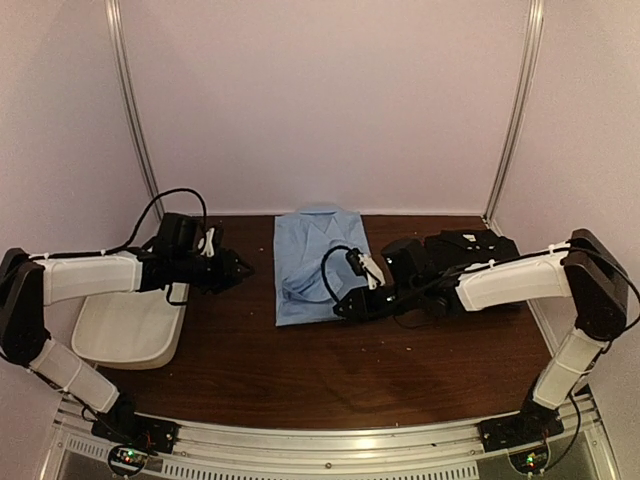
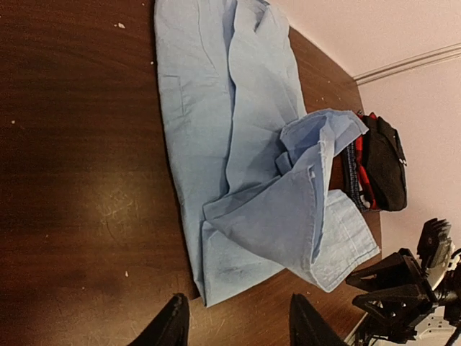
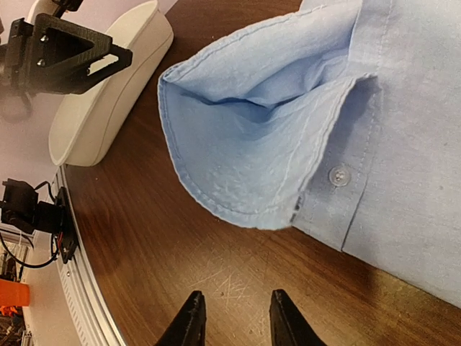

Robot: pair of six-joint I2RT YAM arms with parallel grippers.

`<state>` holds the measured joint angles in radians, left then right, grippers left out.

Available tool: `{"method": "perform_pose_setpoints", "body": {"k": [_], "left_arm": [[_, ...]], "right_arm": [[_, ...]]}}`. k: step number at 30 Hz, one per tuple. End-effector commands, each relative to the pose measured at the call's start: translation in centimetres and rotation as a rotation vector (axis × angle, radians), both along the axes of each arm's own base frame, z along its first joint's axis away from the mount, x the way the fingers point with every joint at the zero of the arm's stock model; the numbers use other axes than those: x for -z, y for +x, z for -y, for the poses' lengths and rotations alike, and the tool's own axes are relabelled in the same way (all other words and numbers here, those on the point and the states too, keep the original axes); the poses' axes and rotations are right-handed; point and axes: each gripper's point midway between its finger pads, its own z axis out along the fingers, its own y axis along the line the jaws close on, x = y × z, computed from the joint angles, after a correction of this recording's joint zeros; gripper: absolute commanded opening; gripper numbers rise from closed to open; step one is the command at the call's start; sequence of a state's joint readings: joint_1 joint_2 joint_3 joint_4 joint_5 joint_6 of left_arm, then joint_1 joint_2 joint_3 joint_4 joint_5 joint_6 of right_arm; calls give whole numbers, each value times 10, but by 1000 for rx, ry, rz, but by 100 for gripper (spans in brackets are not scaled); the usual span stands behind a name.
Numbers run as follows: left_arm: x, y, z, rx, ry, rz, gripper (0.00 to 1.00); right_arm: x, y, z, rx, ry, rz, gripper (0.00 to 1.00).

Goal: Fold and stack the long sleeve shirts
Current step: Smooth out the 2/3-rectangle-folded shirt at the center of the board.

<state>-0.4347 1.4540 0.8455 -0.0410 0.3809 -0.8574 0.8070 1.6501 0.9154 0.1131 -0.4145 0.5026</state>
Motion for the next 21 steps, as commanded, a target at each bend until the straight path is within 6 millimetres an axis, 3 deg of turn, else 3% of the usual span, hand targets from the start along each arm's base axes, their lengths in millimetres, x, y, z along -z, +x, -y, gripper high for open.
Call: {"method": "perform_pose_setpoints", "body": {"k": [1,7,14,18,21], "left_arm": [[0,-15,-7,-4,46,30,47],[-13,-29,-4,-4,76,78,42],[-13,-39,10,17,95,93,41],[-11,-38,20,36,90,93,41],[-11,-32,29,51,79,95,41]], "right_arm": [[4,16,-18,-15,-6,26,32],[10,62,-47,1,-33,54,32],[11,140,-76,58,7,40,35],[21,164,-84,65,2,14,38],[17,177,-84,73,5,14,41]]}}
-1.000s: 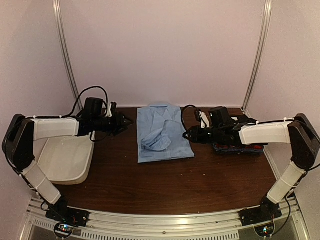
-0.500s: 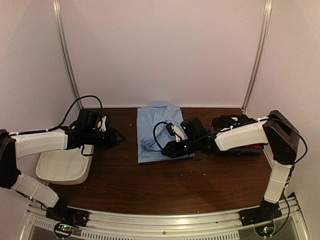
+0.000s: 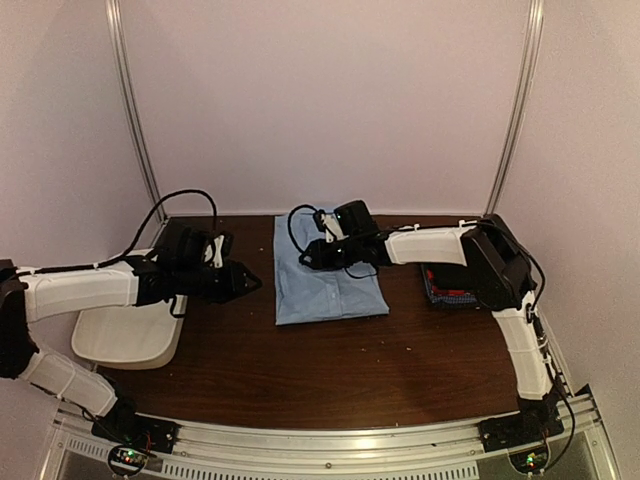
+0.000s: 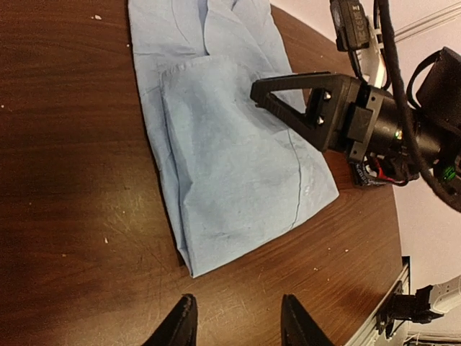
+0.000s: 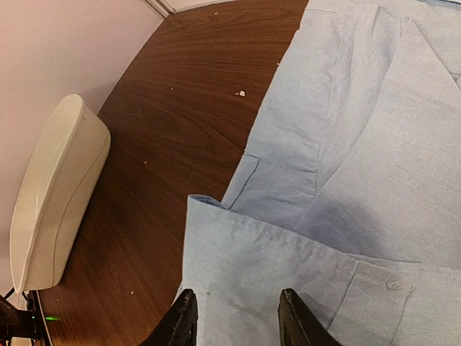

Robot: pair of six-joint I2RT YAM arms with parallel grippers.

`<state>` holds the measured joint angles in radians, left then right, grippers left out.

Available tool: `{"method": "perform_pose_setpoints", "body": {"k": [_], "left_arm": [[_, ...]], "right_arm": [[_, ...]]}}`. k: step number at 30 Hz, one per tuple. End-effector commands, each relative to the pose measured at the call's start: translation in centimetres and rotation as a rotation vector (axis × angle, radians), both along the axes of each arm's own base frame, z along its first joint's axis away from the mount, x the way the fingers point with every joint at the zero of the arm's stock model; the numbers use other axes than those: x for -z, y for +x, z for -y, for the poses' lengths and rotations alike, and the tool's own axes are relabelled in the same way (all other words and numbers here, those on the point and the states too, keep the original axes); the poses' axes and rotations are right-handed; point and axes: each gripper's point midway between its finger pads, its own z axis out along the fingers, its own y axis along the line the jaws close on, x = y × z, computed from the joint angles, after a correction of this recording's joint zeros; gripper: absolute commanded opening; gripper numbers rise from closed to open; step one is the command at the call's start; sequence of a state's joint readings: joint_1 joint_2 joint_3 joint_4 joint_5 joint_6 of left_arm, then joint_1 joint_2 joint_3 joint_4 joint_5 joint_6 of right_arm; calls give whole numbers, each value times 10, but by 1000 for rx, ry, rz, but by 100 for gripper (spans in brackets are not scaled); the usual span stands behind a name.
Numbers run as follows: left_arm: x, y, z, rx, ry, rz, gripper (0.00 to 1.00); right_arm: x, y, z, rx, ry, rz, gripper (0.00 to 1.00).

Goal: Fold and stack the long sleeve shirts
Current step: Smooth out the 2/3-rectangle-folded shirt at the center of the board.

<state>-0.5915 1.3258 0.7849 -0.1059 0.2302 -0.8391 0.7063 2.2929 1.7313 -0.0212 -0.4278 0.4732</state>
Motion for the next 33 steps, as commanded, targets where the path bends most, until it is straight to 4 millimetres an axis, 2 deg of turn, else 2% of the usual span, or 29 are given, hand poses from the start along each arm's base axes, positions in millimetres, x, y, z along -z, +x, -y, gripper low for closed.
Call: {"method": "perform_pose_setpoints", "body": {"k": [1,5,9,14,19,22,25,33], "left_arm": [[-4,16,14,10,-8,32,41],[11,33,25,13,16,1,41],[17,57,36,12,40,9,48],[35,97,32,-21,66,-10,53],[47,125,40,17,54,-13,54],[60,130,46,48,59,-41,54],[65,129,47,48,53,-52,54],[80,111,50,77,11,-109,54]], "right_arm": [[-5,13,4,4,-11,-29,42],[-36,15,11,16,-3,19,45],[-56,13,31,52,-43,70,50],[-49,19,80,128,-63,53,52],[-29,26,113,154,-65,6,52],[-16,21,118,143,-89,-22,51],[-13,10,121,138,-90,-27,50],[22,-31,133,144,-188,-69,42]]}}
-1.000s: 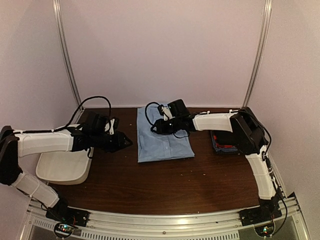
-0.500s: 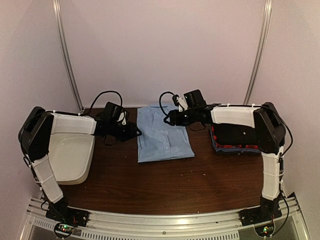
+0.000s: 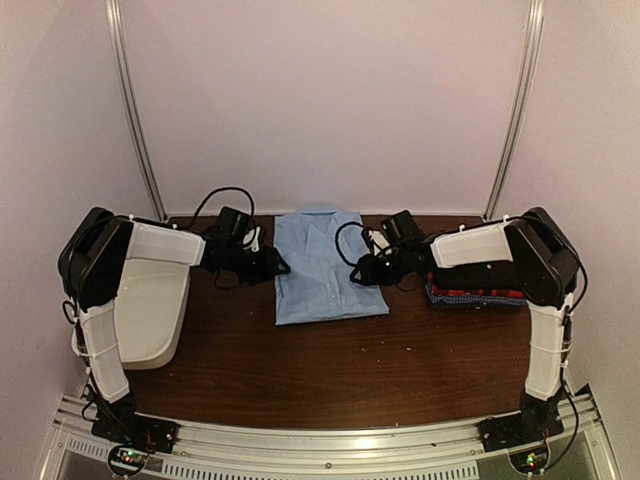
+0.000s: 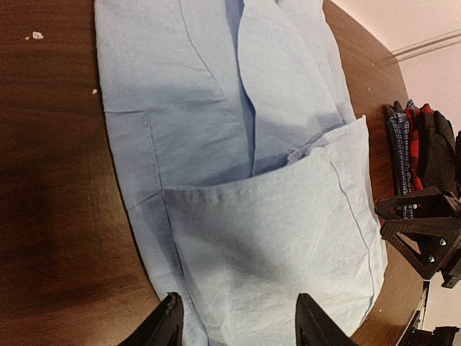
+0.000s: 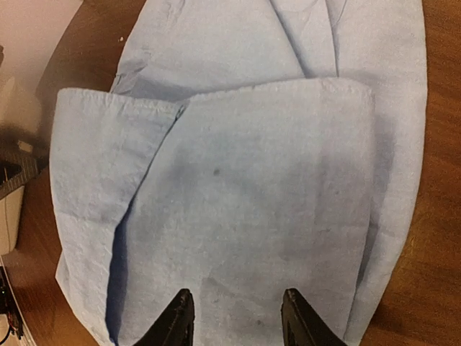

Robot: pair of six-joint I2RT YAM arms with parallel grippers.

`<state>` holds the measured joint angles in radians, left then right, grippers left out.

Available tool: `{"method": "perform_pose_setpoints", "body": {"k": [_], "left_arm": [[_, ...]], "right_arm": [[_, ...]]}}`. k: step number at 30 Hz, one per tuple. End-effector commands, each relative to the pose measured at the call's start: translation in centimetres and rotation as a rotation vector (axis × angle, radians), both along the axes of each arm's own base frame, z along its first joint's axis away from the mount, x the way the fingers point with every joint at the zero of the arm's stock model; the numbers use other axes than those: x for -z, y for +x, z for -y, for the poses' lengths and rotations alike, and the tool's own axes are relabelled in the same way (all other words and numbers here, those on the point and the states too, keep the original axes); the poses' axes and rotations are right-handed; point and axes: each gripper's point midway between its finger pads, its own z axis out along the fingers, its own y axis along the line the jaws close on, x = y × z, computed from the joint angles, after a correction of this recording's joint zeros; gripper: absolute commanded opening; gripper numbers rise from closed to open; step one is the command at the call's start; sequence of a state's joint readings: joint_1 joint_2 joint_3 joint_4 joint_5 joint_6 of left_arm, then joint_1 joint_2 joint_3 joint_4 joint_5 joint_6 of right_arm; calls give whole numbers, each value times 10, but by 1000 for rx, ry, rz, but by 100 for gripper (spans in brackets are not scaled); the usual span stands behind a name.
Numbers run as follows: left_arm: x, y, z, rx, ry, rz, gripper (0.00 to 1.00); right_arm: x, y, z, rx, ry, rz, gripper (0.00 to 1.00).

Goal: Fold and stack the long sleeve shirts
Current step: Smooth out the 2/3-rectangle-folded shirt at the center of the board, then move the 2/3-rectangle-folded shirt to the center of the board.

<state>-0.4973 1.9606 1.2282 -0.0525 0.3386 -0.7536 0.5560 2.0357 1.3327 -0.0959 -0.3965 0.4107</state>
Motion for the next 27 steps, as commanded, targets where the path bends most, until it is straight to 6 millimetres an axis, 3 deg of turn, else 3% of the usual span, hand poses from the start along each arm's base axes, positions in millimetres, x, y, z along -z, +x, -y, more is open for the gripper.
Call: {"method": "perform_pose_setpoints", "body": {"k": [1,9,12,16,19,24,27], "left_arm": [[1,-8,8,35,-54,-2,53],[7,-9,12,55,-71,-8,47],[13,-8,13,58,-59,-17,38],[22,-5,8,36,-12,-43,28],[29,-2,0,2,40,-59,28],[29,2,4,13,34,-56,27],[28,4,7,23,25,-51,19]], "right_arm": [[-11,-15,4,2,-29,47,41],[14,-42,9,1,-113,22,38],[18,-46,11,5,-123,15,37],[18,-48,14,10,-128,16,37],[17,-49,15,11,-132,20,37],[14,-51,14,6,-134,27,37],[14,-54,14,-1,-143,28,37]]}}
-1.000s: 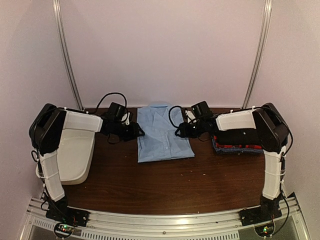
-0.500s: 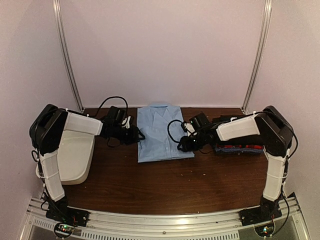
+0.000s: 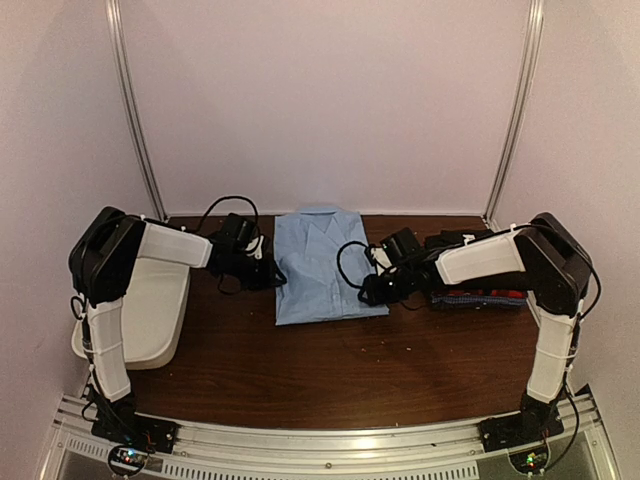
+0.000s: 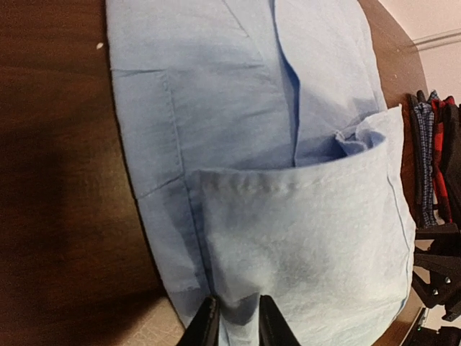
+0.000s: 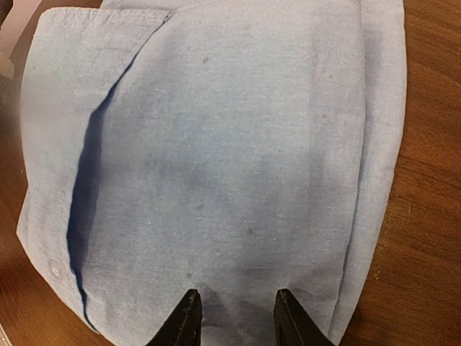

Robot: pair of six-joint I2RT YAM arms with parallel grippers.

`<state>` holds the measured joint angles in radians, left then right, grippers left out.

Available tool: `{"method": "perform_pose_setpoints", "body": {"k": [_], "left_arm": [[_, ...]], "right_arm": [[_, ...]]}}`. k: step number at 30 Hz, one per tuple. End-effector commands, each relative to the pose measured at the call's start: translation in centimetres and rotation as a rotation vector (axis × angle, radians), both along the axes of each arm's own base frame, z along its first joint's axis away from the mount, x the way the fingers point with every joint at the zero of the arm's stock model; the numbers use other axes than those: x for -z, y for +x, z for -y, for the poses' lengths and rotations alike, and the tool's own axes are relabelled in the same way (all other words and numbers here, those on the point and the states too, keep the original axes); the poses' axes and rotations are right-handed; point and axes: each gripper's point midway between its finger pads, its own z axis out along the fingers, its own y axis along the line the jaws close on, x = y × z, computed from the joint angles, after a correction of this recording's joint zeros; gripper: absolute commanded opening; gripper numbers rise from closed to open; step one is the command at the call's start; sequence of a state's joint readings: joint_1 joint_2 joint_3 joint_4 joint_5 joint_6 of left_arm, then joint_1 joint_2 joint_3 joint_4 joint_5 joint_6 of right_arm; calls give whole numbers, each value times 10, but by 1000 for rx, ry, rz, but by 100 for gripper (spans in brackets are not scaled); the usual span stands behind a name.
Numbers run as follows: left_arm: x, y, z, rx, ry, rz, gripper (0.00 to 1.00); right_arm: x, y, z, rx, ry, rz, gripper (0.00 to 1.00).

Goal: Fold and stack the long sleeve shirts
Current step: Move the 2/3-rectangle-folded shirt to the center of the board.

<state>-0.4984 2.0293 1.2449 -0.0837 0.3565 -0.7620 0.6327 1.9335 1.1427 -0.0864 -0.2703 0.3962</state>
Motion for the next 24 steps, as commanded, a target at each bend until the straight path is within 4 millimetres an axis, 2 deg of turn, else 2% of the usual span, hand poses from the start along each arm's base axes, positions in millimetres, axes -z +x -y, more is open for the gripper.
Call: {"method": "perform_pose_setpoints", "body": {"k": [1,5,16,17,18,19,21,24], "left_arm": [[-5,11,7,16,-2,37,14],[-6,13,5,14,12,43,0],[-8,26,-24,-87,84,44,0],[-8,26,-25,-84,80,42,6],[-8,25,-24,-76,78,41,18],[-8,23,-23,-64,73,38,24],[-9,16,-21,-47,61,28,31],[-13,-5,-18,-21,34,15,36]], "right_arm": [[-10,-5,1,-4,-19,33,36],[-6,-10,2,-11,-36,30,37],[7,-20,6,-23,-59,11,36],[7,-20,5,-26,-60,11,37],[9,-21,5,-27,-62,8,37],[10,-22,5,-28,-65,7,36],[13,-24,5,-31,-68,-1,37],[14,-27,6,-35,-72,-9,37]]}}
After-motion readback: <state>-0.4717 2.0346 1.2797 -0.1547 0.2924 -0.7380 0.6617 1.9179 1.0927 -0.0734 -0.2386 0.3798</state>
